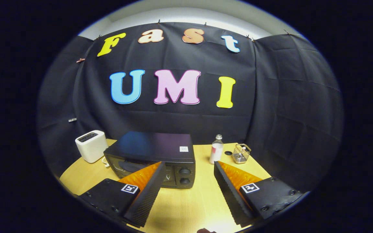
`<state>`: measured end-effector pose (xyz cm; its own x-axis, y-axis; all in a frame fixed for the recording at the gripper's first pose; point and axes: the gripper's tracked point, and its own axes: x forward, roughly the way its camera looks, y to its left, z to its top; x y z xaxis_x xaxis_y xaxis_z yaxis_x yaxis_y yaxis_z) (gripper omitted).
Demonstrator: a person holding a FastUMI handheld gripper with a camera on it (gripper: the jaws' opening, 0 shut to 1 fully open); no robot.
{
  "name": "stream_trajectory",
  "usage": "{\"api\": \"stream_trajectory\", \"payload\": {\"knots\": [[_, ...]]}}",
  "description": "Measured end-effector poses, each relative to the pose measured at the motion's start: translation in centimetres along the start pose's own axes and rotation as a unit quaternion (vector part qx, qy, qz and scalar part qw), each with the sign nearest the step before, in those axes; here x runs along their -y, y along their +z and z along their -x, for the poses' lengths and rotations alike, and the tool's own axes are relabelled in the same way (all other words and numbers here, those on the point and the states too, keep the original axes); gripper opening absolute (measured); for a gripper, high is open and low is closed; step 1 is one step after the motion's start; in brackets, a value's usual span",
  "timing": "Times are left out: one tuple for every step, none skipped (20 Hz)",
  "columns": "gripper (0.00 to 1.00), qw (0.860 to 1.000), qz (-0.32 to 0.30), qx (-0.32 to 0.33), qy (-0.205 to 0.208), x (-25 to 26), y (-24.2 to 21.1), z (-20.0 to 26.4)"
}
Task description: Open the toaster oven, put the food inside, and close the toaster oven door.
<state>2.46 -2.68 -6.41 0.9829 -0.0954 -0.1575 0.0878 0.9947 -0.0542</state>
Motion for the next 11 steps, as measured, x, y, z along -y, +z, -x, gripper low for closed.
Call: {"api": "stream_trajectory", "payload": {"knots": [[0.98, 1.0, -0.004, 0.003, -0.01, 0.7, -0.1, 0.7], [0.98, 1.0, -0.005, 0.004, -0.018, 1.2, -0.2, 1.2], [0.98, 1.0, -0.004, 0.001, -0.023, 1.5, -0.6, 1.6], [0.98, 1.0, -0.002, -0.002, -0.023, 1.6, -1.0, 1.8], [0.98, 1.0, -0.001, -0.006, -0.022, 1.5, -1.2, 2.0], [0.98, 1.0, -0.002, -0.006, -0.021, 1.4, -1.1, 1.9], [0.98, 1.0, -0.006, -0.005, -0.016, 1.1, -0.9, 2.0], [0.98, 1.0, -0.009, -0.002, -0.014, 0.9, -0.6, 1.8], [0.98, 1.0, -0.011, 0.0, -0.011, 0.8, -0.4, 1.7], [0.98, 1.0, -0.012, 0.003, -0.009, 0.5, -0.2, 1.6], [0.98, 1.0, -0.012, 0.004, -0.007, 0.2, 0.1, 1.4]]}}
